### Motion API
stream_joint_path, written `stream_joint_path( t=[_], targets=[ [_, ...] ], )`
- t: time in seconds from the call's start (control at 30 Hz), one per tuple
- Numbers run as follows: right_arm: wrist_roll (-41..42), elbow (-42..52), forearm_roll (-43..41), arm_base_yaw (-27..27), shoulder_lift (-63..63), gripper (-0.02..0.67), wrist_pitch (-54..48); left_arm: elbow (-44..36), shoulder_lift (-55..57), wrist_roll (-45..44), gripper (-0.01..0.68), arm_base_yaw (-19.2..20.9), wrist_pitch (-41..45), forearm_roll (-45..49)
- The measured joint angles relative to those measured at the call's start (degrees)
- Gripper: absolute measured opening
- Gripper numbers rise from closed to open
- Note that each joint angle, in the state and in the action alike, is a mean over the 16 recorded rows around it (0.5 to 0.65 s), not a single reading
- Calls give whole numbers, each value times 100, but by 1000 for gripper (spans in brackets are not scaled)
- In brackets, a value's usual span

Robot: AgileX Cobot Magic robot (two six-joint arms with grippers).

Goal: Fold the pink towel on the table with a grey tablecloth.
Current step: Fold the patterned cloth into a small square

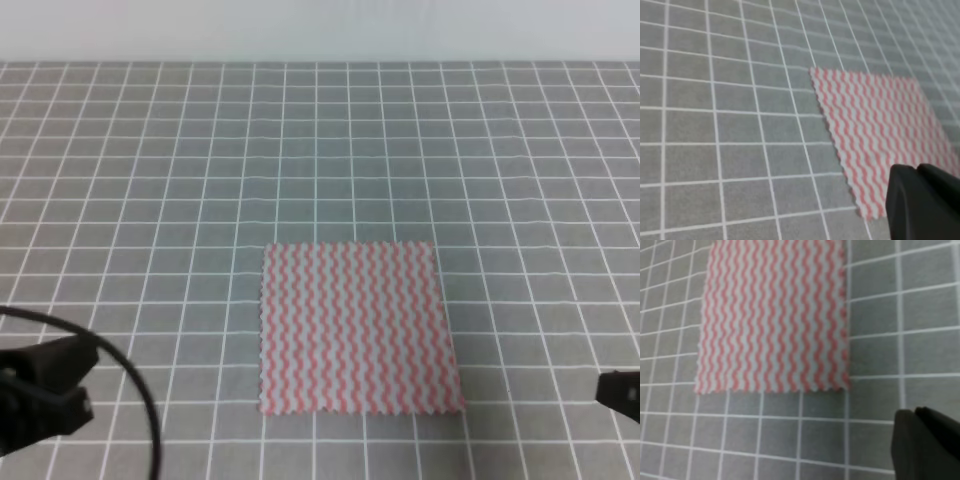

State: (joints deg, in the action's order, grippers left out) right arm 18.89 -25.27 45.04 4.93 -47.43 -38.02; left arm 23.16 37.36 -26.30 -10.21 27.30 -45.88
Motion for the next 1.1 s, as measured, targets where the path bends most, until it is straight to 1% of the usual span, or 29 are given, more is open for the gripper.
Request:
stream_joint_path(
  t=[0.13, 0.23, 0.47, 0.6, 0.73, 0.8, 0.97, 1.1],
  targets=[
    [201, -54, 312, 322, -443, -16, 156, 7, 331, -872, -2, 0, -28, -681],
    [296, -111, 518, 675, -763, -16, 363, 7, 528, -1510, -2, 0, 6, -1224],
    [300, -325, 668, 1588, -1570, -16, 876, 7, 773, -2480, -2, 0, 90, -2136],
    [338, -473, 695, 1941, -2095, -16, 1100, 8, 818, -2672, -2, -1, 108, -2299],
    [402, -633, 701, 2109, -2596, -11, 1219, 7, 826, -2704, -2, -1, 129, -2323],
    [443, -712, 706, 2138, -2819, 4, 1245, 7, 826, -2706, -2, -1, 139, -2323],
    [507, -875, 724, 2154, -3233, 75, 1313, 8, 829, -2708, -2, -1, 161, -2317],
    [470, -963, 756, 2154, -3425, 148, 1347, 7, 822, -2717, -2, 0, 202, -2331]
  ],
)
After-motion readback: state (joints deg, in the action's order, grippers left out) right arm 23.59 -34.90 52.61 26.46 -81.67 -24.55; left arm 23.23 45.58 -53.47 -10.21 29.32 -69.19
